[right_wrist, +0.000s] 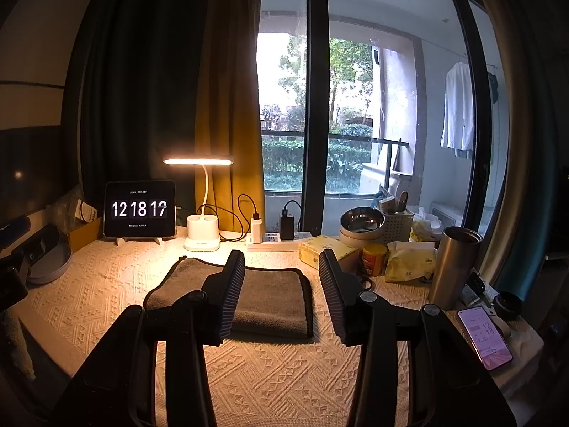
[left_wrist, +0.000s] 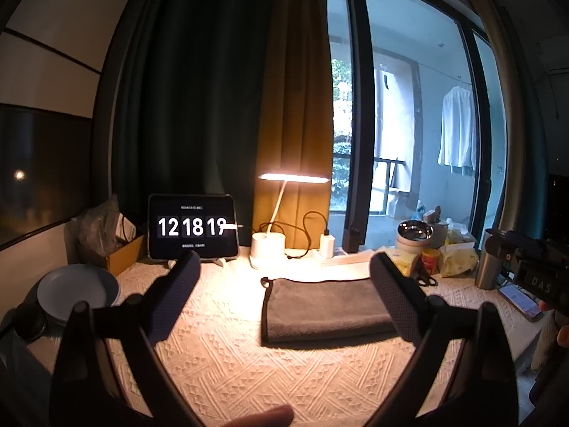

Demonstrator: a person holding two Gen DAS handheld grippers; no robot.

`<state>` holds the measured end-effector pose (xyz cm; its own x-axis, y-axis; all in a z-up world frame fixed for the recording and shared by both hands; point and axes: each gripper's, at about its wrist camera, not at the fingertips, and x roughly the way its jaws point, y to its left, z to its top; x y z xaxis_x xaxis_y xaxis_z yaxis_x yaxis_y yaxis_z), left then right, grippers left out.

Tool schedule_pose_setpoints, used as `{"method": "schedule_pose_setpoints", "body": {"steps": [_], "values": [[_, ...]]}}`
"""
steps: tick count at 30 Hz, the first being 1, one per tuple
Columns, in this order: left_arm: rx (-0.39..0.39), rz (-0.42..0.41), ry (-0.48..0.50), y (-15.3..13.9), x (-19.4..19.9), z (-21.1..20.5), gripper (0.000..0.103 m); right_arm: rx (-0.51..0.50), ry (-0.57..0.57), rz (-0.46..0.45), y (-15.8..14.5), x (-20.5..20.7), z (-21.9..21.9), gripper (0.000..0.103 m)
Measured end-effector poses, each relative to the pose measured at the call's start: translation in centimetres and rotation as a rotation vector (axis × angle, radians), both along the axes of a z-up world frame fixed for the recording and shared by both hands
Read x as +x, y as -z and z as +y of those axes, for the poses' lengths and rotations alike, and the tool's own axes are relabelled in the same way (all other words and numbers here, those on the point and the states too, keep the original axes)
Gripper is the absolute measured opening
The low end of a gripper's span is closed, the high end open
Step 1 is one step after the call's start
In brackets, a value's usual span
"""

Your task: Fold towel

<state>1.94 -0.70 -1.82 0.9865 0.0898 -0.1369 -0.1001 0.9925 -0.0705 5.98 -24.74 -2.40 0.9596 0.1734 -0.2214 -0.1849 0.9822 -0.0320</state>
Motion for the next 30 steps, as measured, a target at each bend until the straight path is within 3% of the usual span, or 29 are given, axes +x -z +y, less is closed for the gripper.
{"method": "schedule_pose_setpoints", "body": {"steps": [30], "values": [[-0.001,0.003,0.001,0.51,0.16,-0.19,0.097,0.0,0.0,0.003,0.29,0.26,-0.01,0.046]]}}
